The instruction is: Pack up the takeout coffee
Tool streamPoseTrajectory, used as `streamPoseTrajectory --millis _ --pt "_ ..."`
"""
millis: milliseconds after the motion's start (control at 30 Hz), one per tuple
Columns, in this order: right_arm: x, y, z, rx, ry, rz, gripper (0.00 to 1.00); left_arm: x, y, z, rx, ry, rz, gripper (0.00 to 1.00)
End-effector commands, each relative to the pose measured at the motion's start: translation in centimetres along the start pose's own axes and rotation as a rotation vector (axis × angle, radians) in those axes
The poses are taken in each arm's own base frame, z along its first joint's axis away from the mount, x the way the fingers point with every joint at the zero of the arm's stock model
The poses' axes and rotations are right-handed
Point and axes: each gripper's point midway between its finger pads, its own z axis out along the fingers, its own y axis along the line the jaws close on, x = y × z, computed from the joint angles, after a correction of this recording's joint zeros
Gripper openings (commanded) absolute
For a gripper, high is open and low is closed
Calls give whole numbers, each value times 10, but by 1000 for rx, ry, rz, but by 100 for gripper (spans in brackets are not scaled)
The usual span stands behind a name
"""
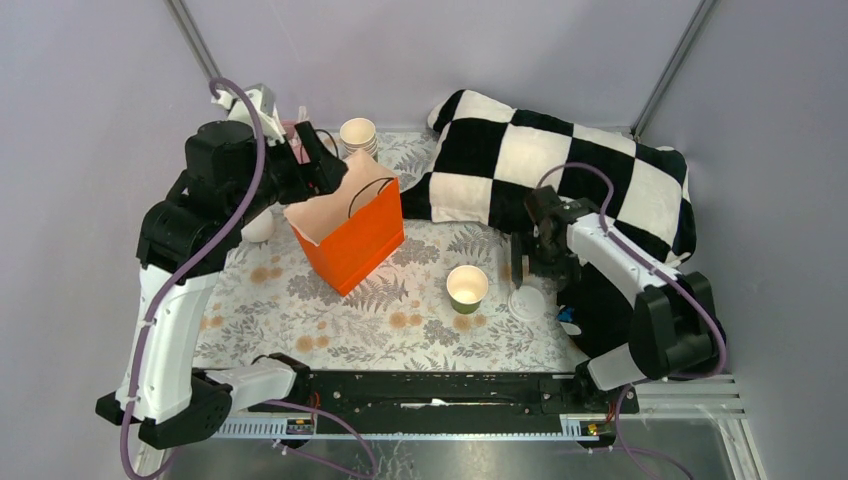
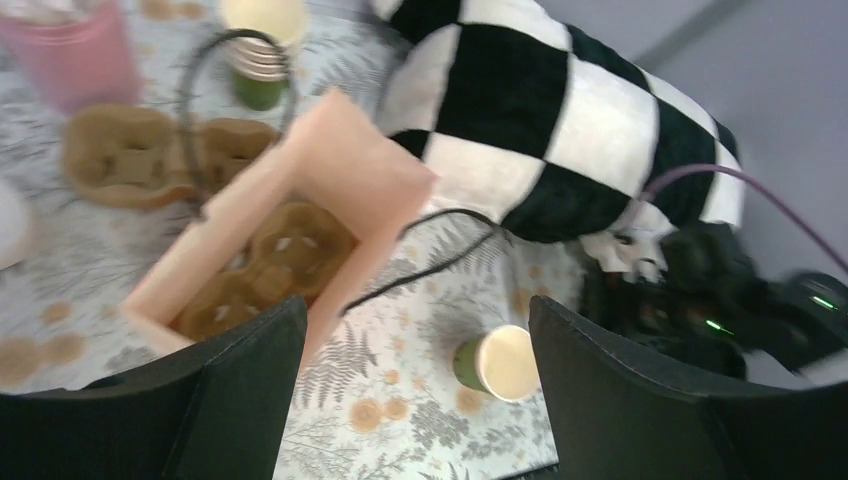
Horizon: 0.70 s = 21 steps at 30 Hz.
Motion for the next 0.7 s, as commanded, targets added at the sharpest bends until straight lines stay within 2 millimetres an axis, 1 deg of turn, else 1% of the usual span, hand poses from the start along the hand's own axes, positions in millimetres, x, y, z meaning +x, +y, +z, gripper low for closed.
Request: streamPoseTrajectory --millis 0,100,200,300,467,567,667 --pt "30 7 29 -45 109 9 100 3 -63 -3 346 9 56 86" --pt "34 5 44 -40 105 11 100 18 -84 -10 435 34 89 87" --pt "36 11 51 -60 103 -7 100 37 -101 -13 489 76 124 87" --pt "36 13 57 -34 100 -37 100 53 -115 -15 529 112 158 87" --pt "34 10 65 3 82 -61 100 67 -128 -16 565 143 183 88" --pt "35 6 70 35 91 -79 100 79 -131 -15 576 176 196 88" --pt "35 4 74 50 87 -83 99 85 -132 -14 581 192 205 88"
